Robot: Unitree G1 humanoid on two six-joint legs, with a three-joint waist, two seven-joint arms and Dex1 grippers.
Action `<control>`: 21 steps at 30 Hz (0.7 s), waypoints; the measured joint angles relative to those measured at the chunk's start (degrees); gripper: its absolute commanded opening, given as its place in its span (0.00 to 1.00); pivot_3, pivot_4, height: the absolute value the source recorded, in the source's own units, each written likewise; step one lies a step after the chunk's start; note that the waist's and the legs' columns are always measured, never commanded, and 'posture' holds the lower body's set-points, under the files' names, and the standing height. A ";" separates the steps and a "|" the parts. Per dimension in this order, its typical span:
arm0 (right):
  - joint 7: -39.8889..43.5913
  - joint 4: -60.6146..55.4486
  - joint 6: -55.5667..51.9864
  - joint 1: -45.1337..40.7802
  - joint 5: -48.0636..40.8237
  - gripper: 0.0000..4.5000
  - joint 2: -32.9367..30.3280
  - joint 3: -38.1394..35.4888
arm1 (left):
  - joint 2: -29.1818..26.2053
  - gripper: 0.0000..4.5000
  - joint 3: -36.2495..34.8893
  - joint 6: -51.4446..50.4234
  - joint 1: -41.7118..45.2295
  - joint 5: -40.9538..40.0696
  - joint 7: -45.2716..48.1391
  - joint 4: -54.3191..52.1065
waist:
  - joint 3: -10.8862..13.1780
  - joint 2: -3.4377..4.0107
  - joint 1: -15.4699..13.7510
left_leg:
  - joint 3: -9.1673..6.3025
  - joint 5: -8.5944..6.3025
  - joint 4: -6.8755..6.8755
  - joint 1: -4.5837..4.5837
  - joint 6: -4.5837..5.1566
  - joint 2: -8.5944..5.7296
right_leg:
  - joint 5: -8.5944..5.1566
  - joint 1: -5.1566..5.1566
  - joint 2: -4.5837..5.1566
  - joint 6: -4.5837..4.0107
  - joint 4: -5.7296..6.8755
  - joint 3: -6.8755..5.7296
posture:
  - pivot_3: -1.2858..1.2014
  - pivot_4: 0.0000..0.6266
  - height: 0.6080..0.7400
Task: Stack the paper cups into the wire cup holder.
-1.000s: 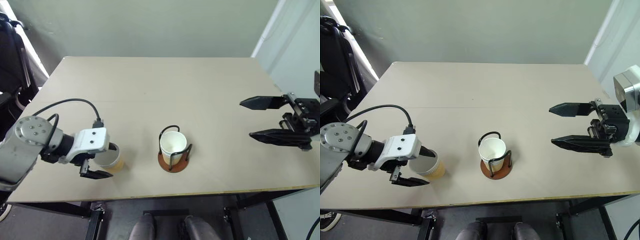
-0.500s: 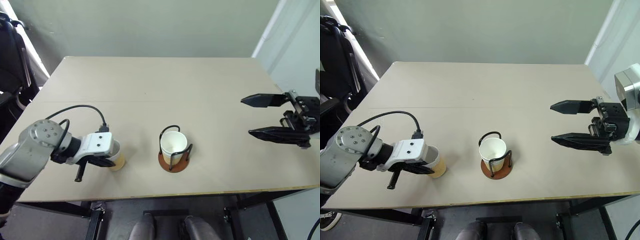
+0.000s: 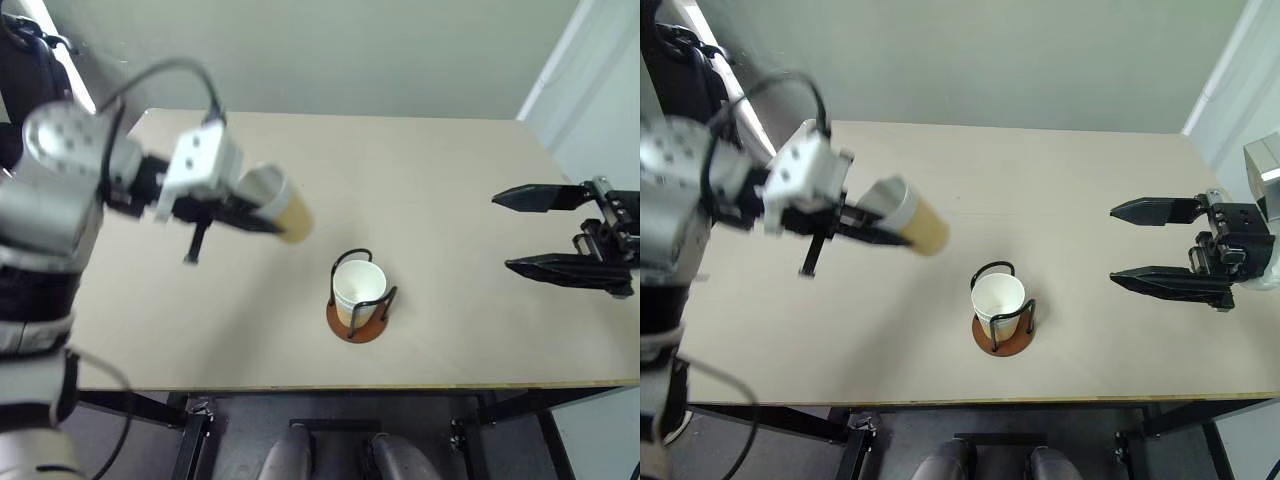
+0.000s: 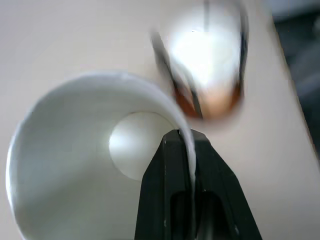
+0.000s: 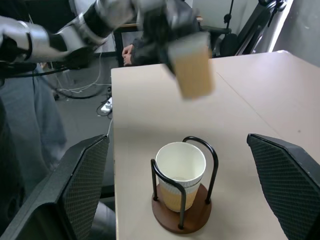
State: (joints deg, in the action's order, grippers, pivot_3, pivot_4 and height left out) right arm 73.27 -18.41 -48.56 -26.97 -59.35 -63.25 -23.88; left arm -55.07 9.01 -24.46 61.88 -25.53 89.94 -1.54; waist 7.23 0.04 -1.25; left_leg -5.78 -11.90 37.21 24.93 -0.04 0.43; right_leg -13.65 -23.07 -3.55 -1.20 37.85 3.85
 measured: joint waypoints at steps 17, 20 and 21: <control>-5.99 -8.03 -2.82 6.58 -5.53 1.00 -0.79 -6.33 | 4.31 0.01 29.70 19.99 11.22 -9.10 0.34 9.20 | 0.05 0.05 0.16 | 0.10 -0.27 0.28 0.15 0.44 -0.34 | -0.37 0.08 0.24 0.75 0.04 0.23 | 0.52 0.24 1.00; -7.30 -9.13 -3.30 7.90 -6.40 1.00 -0.88 -7.69 | 4.58 0.01 31.44 21.60 11.38 -9.36 0.37 9.36 | 0.05 0.06 0.16 | 0.12 -0.37 0.47 0.19 0.58 -0.39 | -0.42 0.13 0.29 0.84 0.04 0.23 | 0.52 0.24 1.00; -7.75 -9.32 -3.36 8.19 -6.78 1.00 -0.88 -7.94 | 5.00 0.01 31.78 22.06 11.44 -9.21 0.37 9.65 | 0.05 0.07 0.15 | 0.12 -0.41 0.58 0.21 0.63 -0.40 | -0.44 0.16 0.30 0.87 0.05 0.23 | 0.52 0.24 1.00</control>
State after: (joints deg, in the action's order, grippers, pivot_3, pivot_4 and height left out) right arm 65.52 -27.73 -51.92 -18.78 -66.12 -64.14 -31.82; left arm -50.06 40.80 -2.40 73.32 -34.74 90.32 8.12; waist 7.28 0.11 -1.10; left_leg -5.66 -12.31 37.79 25.14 0.59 0.03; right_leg -14.09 -22.91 -3.24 -0.33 37.91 4.08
